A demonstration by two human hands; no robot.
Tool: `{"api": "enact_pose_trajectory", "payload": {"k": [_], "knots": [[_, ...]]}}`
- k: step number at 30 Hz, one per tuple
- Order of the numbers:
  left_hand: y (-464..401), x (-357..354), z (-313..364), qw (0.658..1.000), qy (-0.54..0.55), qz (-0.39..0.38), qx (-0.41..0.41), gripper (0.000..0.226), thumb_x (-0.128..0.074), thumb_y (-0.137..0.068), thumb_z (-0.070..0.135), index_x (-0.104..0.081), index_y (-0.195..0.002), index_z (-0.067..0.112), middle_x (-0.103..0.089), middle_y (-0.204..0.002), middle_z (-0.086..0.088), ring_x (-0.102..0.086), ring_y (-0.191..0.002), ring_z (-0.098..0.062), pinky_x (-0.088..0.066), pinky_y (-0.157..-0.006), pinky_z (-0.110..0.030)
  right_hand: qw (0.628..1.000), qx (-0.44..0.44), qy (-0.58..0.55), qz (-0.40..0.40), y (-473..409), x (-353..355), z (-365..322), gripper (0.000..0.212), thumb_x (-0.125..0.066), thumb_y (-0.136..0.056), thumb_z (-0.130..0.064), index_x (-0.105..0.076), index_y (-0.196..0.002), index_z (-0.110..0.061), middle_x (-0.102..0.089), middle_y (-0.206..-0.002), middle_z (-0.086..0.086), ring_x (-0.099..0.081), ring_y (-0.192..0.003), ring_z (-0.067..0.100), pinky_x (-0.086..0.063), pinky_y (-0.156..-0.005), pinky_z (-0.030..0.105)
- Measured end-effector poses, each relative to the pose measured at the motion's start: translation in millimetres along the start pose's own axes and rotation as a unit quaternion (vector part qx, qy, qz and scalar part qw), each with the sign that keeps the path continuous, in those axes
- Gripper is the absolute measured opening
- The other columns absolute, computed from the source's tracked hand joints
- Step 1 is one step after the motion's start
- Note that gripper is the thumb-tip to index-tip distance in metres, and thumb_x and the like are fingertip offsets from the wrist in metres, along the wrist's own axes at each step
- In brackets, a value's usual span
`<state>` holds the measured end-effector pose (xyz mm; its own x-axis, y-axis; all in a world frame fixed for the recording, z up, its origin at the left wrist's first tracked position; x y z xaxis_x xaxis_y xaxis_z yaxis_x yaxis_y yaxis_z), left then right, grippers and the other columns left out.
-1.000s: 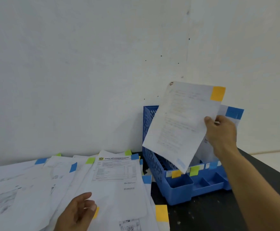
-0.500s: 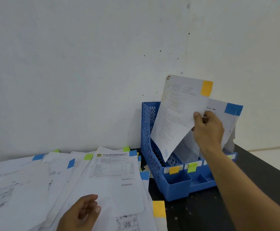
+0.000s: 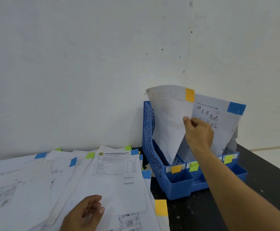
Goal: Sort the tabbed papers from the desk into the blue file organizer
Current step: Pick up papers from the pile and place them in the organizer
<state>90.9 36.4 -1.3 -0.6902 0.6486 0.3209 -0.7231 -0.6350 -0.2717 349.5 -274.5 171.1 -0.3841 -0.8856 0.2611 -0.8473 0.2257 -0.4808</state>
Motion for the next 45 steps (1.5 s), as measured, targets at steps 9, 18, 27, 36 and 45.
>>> {"api": "enact_pose_trajectory", "payload": {"k": [9,18,27,36,45], "knots": [[3.2,-0.2,5.5,1.0,-0.014,-0.01,-0.015,0.068,-0.081,-0.07,0.001,-0.057,-0.084,0.064,-0.066,-0.071,0.026,-0.062,-0.076,0.006,-0.042,-0.07,0.002,1.0,0.0,0.023,-0.015,-4.6,5.9,9.9,0.044,-0.058,-0.097,-0.041,-0.063,-0.066,-0.01,-0.06,-0.061,0.006,-0.05,-0.06,0.019,-0.039,-0.055,0.027],[6.2,-0.8,6.8,0.999,-0.022,-0.012,-0.027,0.063,-0.08,-0.07,0.0,-0.061,-0.083,0.059,-0.068,-0.078,0.026,-0.062,-0.078,0.006,-0.04,-0.071,0.004,0.991,-0.057,0.104,-0.057,-6.9,2.9,39.4,0.032,-0.059,-0.096,-0.042,-0.067,-0.077,-0.018,-0.065,-0.076,0.004,-0.056,-0.075,0.025,-0.039,-0.063,0.031],[7.6,-0.6,7.3,0.997,-0.063,-0.019,-0.028,0.064,-0.082,-0.069,0.004,-0.06,-0.087,0.062,-0.067,-0.081,0.03,-0.062,-0.083,0.008,-0.04,-0.073,0.005,0.989,-0.033,0.126,-0.076,2.0,5.0,31.3,0.034,-0.06,-0.094,-0.048,-0.064,-0.08,-0.016,-0.068,-0.085,0.007,-0.054,-0.074,0.023,-0.038,-0.06,0.031],[14.3,28.2,35.7,0.992,-0.092,0.046,-0.076,0.034,-0.077,-0.078,0.015,-0.066,-0.093,0.043,-0.066,-0.099,0.019,-0.062,-0.094,-0.011,-0.047,-0.077,-0.029,0.992,-0.108,-0.006,-0.057,66.9,21.0,51.3,0.063,-0.064,-0.09,-0.054,-0.057,-0.136,-0.012,-0.068,-0.121,0.003,-0.06,-0.112,0.023,-0.049,-0.094,0.041],[4.9,14.6,-4.6,0.943,-0.331,-0.028,-0.013,0.063,-0.062,-0.076,0.061,-0.063,-0.123,0.019,-0.058,-0.131,-0.007,-0.041,-0.131,-0.03,-0.032,-0.108,-0.04,0.979,0.086,0.018,-0.185,174.6,-34.6,0.7,0.012,-0.064,-0.094,-0.034,-0.066,-0.104,-0.028,-0.067,-0.092,-0.014,-0.063,-0.079,0.002,-0.053,-0.067,0.023]]}}
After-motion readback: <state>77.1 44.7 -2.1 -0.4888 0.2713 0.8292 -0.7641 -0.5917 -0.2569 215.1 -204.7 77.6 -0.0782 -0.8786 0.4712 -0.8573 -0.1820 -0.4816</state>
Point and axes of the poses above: each hand's wrist, its own y-axis away from the middle knuckle, its own x-axis out of the back of the hand, z = x × y, the point moved 9 cm from there along -y, towards the middle knuckle
